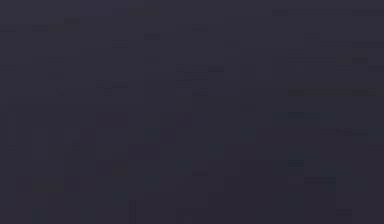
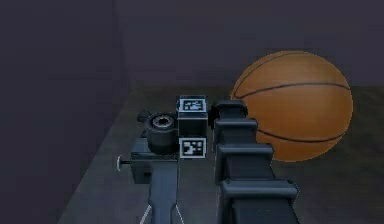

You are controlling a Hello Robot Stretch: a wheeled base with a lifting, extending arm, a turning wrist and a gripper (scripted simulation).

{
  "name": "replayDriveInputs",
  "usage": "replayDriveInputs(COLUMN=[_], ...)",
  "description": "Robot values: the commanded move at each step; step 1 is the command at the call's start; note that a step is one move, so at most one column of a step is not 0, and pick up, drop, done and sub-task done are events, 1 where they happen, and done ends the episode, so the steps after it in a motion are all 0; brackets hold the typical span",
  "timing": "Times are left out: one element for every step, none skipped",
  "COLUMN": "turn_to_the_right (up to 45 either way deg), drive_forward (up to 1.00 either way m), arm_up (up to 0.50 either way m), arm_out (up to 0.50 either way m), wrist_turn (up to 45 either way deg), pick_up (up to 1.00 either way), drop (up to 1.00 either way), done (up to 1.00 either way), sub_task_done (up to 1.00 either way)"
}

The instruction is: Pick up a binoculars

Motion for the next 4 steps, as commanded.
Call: replayDriveInputs(turn_to_the_right=[0.0, 0.0, 0.0, 0.0], drive_forward=[0.0, 0.0, 0.0, 0.0], arm_up=[0.0, 0.0, 0.0, 0.0], arm_out=[0.0, 0.0, 0.0, 0.0], wrist_turn=[45.0, 45.0, 45.0, 36.0], pick_up=[0.0, 0.0, 0.0, 0.0], drop=[0.0, 0.0, 0.0, 0.0], done=[0.0, 0.0, 0.0, 0.0], sub_task_done=[0.0, 0.0, 0.0, 0.0])
